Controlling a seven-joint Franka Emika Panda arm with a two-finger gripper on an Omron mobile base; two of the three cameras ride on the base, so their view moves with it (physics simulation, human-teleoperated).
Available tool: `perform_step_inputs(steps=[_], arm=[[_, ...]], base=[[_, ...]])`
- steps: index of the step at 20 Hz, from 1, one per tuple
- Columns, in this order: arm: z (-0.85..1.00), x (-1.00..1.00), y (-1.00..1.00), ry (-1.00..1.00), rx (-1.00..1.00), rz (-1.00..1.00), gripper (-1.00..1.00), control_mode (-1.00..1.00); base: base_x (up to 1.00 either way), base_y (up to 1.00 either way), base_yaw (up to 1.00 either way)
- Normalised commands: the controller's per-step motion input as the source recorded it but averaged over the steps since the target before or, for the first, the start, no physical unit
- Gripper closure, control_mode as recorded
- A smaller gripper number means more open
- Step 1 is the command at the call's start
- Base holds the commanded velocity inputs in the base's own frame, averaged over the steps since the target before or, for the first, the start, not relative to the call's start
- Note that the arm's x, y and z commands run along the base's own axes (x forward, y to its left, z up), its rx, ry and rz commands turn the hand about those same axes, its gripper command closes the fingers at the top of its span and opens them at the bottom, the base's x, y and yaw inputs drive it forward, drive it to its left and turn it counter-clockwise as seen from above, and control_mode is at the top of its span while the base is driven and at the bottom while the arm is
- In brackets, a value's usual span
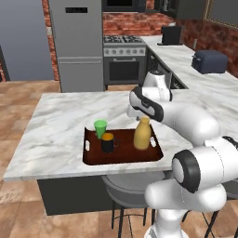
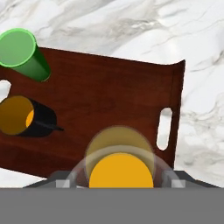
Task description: There is a tray on the dining counter. Grab the cup, mug, and pitcher and place them on the tray. The pitcher may be placed next to the tray if it cannot fit the tray.
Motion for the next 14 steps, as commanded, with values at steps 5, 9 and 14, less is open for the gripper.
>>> perform_step_inputs(steps=[5, 9, 14], arm=[[-0.20, 0.09, 0.00, 0.00, 0.00, 0.00, 1.00, -1.00], [-0.17, 0.08, 0.00, 0.00, 0.00, 0.00, 1.00, -1.00], [-0.23, 0.14, 0.02, 0.00, 0.00, 0.00, 1.00, -1.00]], base=[[0.00, 0.00, 0.00], [0.00, 0.00, 0.00], [0.00, 0.00, 0.00]])
